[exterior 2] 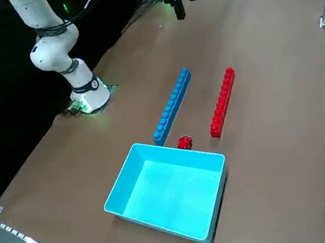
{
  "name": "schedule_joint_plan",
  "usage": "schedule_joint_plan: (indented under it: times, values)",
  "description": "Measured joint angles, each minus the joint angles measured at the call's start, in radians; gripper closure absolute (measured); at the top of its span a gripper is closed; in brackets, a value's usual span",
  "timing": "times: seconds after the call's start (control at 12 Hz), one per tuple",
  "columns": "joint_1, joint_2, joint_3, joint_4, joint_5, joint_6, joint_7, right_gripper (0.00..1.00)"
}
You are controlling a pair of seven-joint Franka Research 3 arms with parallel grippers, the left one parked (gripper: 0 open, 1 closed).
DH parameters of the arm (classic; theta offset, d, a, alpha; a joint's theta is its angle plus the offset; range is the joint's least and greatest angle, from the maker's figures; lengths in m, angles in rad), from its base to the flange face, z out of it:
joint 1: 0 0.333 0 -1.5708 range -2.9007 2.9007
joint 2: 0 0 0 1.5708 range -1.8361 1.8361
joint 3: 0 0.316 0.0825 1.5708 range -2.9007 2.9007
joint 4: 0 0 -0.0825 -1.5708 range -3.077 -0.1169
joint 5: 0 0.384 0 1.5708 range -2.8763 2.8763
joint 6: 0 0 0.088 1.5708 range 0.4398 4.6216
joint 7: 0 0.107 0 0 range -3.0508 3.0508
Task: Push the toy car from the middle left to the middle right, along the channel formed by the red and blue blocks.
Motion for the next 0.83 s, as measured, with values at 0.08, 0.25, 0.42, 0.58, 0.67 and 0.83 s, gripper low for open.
schedule_joint_plan:
  times: [0.08, 0.25, 0.42, 0.58, 0.67, 0.83]
  values:
    - [-0.009, -0.013, 0.000, -0.005, 0.000, -0.007, -0.036, 0.00]
    - [-0.024, -0.034, 0.000, -0.009, 0.000, -0.021, -0.060, 0.00]
    - [-0.024, -0.051, 0.008, -0.009, 0.000, -0.024, -0.061, 0.00]
    - [-0.020, -0.066, 0.019, -0.010, 0.000, -0.028, -0.061, 0.00]
    - [-0.018, -0.076, 0.022, -0.010, 0.000, -0.043, -0.061, 0.00]
    - [-0.012, -0.096, 0.026, -0.013, 0.000, -0.086, -0.062, 0.00]
